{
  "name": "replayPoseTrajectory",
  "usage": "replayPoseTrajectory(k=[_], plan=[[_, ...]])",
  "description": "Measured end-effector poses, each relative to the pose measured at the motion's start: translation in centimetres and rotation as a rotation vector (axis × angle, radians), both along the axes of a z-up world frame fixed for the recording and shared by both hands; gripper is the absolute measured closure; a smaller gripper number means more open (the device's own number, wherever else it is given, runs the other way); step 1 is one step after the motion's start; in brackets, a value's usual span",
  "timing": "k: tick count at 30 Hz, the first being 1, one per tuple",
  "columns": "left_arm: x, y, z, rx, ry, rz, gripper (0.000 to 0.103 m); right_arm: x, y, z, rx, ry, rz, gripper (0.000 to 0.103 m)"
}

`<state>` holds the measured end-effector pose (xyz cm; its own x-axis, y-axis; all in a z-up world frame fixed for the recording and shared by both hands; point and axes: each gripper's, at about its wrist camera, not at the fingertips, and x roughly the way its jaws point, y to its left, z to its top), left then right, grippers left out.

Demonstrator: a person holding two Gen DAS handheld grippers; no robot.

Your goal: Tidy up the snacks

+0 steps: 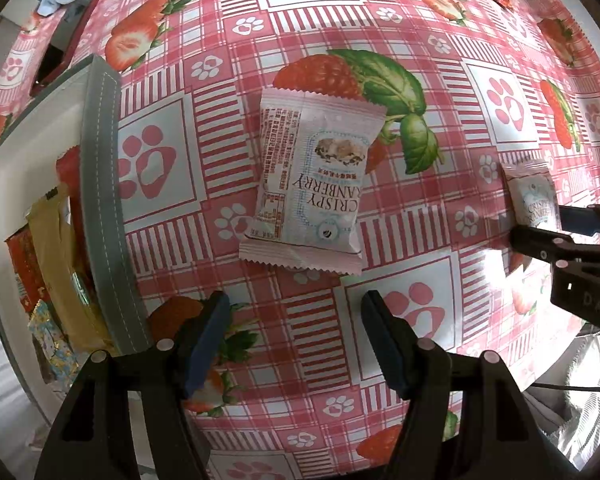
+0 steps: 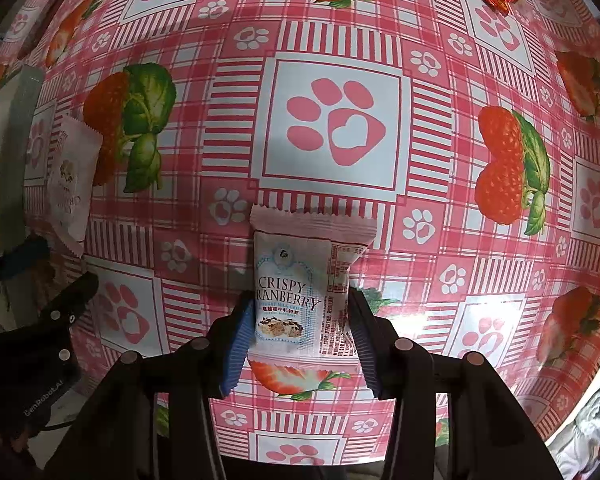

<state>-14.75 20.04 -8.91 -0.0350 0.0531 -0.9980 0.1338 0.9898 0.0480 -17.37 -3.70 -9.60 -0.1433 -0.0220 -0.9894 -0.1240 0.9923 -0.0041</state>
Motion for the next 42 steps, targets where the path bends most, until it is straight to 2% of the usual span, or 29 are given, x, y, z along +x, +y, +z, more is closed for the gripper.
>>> replayPoseTrajectory(k=[11, 14, 22, 27, 33, 36, 38, 42], plan=[[0.1, 0.1, 0.0, 0.0, 0.004, -0.003, 0.03, 0.1, -0.1, 0.1, 0.0, 0.0, -0.001, 0.054], [0.2, 0.0, 0.0, 0.021, 0.01, -0.012, 0.03, 0.0, -0.1, 0.0, 0.0, 0.0, -0.001, 0.054], [1.6, 0.6, 3.4, -0.003, -0.084, -0.024, 0.03, 0.0, 0.0, 0.0, 0.001, 0.0, -0.002, 0.054], [4.0, 0.1, 2.6, 0.008, -0.066, -0.038, 0.03, 0.0, -0.3, -0.3, 0.004, -0.006, -0.002, 0.054], [5.1, -1.7, 0.9, 0.027, -0.022, -0.105, 0.03, 0.0, -0.1, 0.0, 0.004, -0.001, 0.002, 0.054], [5.0, -1.5, 0.4, 0.012, -0.016, -0.084, 0.031, 0.0, 0.0, -0.1, 0.005, 0.001, 0.005, 0.053], [4.9, -1.1, 0.4, 0.002, -0.017, -0.074, 0.034, 0.0, 0.0, -0.1, 0.005, 0.001, 0.008, 0.053], [4.7, -0.8, 0.8, -0.005, -0.032, -0.103, 0.05, 0.0, 0.0, -0.1, 0.004, 0.003, 0.011, 0.052]])
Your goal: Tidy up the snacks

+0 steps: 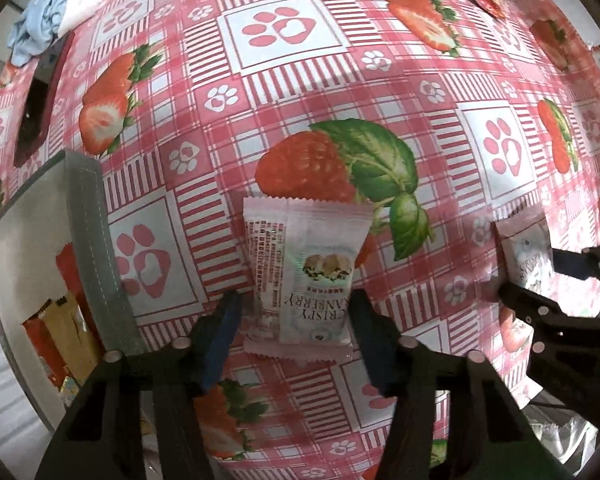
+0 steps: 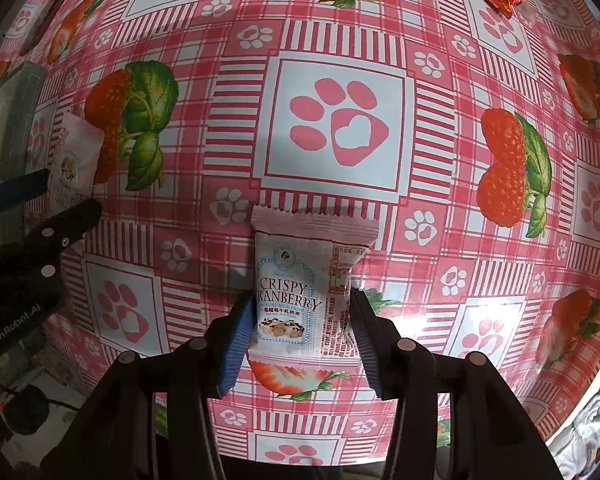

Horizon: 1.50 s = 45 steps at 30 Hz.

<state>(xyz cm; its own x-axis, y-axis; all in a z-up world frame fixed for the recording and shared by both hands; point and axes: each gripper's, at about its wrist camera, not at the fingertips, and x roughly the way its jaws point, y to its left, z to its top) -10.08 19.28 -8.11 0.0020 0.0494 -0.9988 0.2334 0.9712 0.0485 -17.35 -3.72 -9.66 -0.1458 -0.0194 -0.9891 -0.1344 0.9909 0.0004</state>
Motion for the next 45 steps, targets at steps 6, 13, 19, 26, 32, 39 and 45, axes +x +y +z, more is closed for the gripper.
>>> replayPoseTrajectory(k=[6, 13, 19, 26, 32, 39, 45], plan=[[-1.4, -0.2, 0.3, 0.003, 0.008, -0.015, 0.053, -0.1, 0.0, 0.0, -0.001, 0.0, 0.002, 0.052], [-4.3, 0.6, 0.1, -0.003, 0.016, -0.009, 0.053, 0.0, 0.0, 0.0, -0.001, 0.0, 0.007, 0.052], [-4.7, 0.9, 0.1, -0.005, 0.02, -0.007, 0.053, 0.0, 0.0, 0.0, -0.001, 0.0, 0.007, 0.051], [-4.7, 1.1, 0.1, -0.006, 0.02, -0.006, 0.053, 0.0, 0.0, 0.0, -0.001, 0.0, 0.009, 0.05], [-4.3, 0.8, 0.1, -0.012, 0.023, 0.0, 0.055, 0.0, 0.0, -0.1, -0.001, 0.003, 0.01, 0.049], [-3.3, 2.3, 1.9, -0.068, -0.004, 0.04, 0.059, 0.3, -0.7, 0.5, 0.045, 0.012, -0.027, 0.056], [-2.5, 3.7, 4.4, -0.102, -0.053, 0.076, 0.059, 1.7, -0.4, 2.9, 0.093, -0.021, -0.03, 0.058]])
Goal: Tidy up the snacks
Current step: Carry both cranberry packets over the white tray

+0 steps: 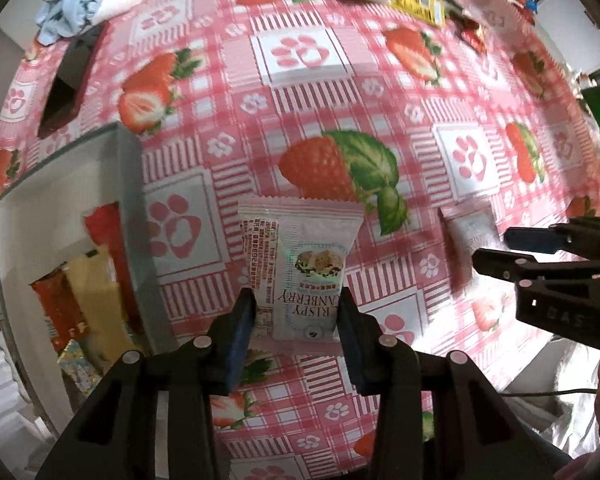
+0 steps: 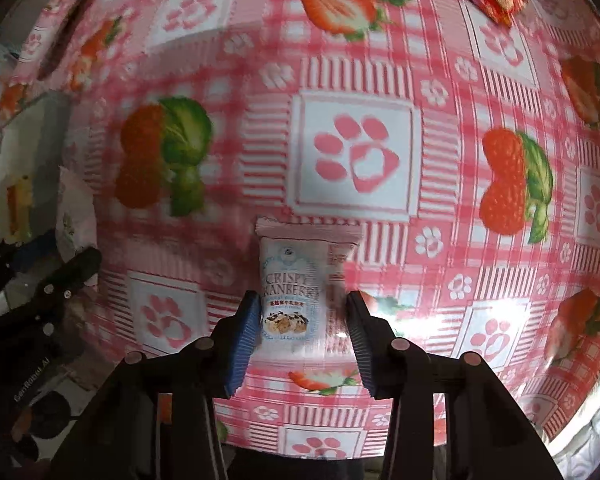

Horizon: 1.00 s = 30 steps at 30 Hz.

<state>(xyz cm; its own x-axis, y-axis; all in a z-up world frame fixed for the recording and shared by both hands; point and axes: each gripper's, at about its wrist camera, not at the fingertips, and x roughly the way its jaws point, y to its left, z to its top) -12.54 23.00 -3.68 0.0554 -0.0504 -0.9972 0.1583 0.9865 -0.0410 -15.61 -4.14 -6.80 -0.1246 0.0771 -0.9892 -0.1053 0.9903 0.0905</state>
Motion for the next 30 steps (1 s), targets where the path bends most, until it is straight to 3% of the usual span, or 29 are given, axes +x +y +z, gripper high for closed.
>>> replayPoseTrajectory(k=[7, 8, 11, 16, 17, 19, 22, 30], plan=[[0.4, 2.4, 1.4, -0.009, -0.017, 0.052, 0.059, 1.5, 1.4, 1.9, 0.003, -0.019, 0.055, 0.06], [-0.1, 2.6, 1.6, -0.01, -0.018, 0.056, 0.059, 1.7, 1.3, 1.4, -0.012, -0.005, 0.06, 0.057], [-0.3, 3.3, 1.9, -0.017, -0.029, 0.066, 0.059, 1.7, 0.1, 0.5, -0.055, 0.016, 0.02, 0.03], [-1.1, 3.9, 2.4, -0.013, -0.032, 0.06, 0.059, 1.1, -0.2, -1.5, -0.084, 0.044, 0.056, 0.03], [-1.2, 3.9, 2.4, -0.011, -0.033, 0.059, 0.059, 1.3, 0.2, -1.9, -0.089, 0.05, 0.058, 0.03], [-1.7, 4.4, 2.9, -0.008, -0.037, 0.059, 0.059, 1.1, 0.2, -2.7, -0.084, 0.075, 0.051, 0.047], [-1.6, 4.8, 3.2, -0.007, -0.046, 0.08, 0.059, 0.8, 0.7, -2.4, -0.086, 0.07, 0.09, 0.062], [-1.7, 8.0, 4.9, -0.01, -0.096, 0.191, 0.059, 2.3, 3.8, 2.4, 0.045, -0.001, 0.129, 0.062]])
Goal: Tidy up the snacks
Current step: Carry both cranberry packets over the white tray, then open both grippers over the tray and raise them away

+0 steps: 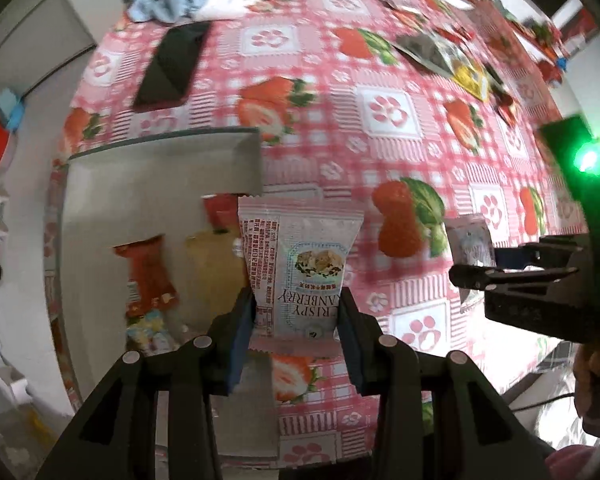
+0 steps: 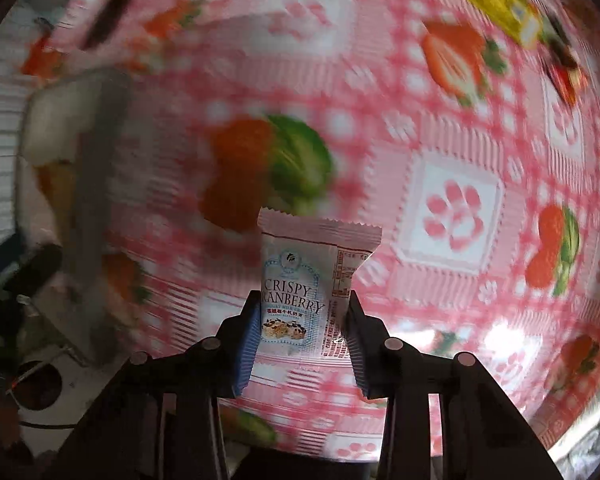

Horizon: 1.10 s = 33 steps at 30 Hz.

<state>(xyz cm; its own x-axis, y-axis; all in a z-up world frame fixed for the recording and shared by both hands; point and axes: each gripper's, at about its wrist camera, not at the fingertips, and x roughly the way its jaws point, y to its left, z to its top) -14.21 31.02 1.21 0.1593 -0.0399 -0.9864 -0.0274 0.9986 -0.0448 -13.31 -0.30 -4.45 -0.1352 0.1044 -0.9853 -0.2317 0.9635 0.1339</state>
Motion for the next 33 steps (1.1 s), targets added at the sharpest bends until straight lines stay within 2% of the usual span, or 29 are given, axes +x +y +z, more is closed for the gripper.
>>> replayPoseTrajectory(k=[6, 12, 17, 22, 23, 26, 28, 29, 30, 31, 33], plan=[[-1.1, 4.6, 0.4, 0.009, -0.016, 0.132, 0.059, 2.0, 5.8, 3.2, 0.101, -0.039, 0.076, 0.062], [-2.7, 8.7, -0.1, 0.022, -0.012, 0.229, 0.059, 2.4, 12.7, 4.7, 0.143, -0.048, 0.198, 0.062], [-4.4, 11.1, -1.2, 0.026, 0.017, 0.281, 0.059, 1.9, 18.2, 4.9, 0.164, -0.033, 0.256, 0.062], [-5.6, 12.4, -2.2, 0.027, 0.043, 0.314, 0.057, 1.5, 22.3, 3.0, 0.147, 0.0, 0.305, 0.062], [-5.9, 12.6, -2.4, 0.024, 0.045, 0.318, 0.053, 1.4, 22.9, 2.6, 0.145, 0.006, 0.309, 0.062], [-6.5, 12.9, -2.5, 0.011, 0.033, 0.33, 0.026, 1.1, 24.0, 1.7, 0.132, 0.022, 0.317, 0.059], [-6.7, 13.1, -2.3, 0.009, 0.016, 0.33, 0.023, 0.9, 24.5, 1.4, 0.122, 0.032, 0.32, 0.057], [-6.8, 13.1, -2.2, 0.003, 0.015, 0.327, 0.022, 0.6, 24.6, 1.3, 0.114, 0.035, 0.325, 0.038], [-6.8, 13.2, -2.2, -0.008, 0.016, 0.323, 0.021, 0.5, 24.7, 1.3, 0.108, 0.032, 0.328, 0.009], [-6.9, 13.2, -2.2, -0.018, 0.016, 0.322, 0.021, 0.3, 24.7, 1.5, 0.101, 0.021, 0.33, 0.001], [-6.9, 13.2, -2.0, -0.005, 0.01, 0.319, 0.017, 0.2, 25.0, 1.6, 0.103, 0.013, 0.332, 0.001]])
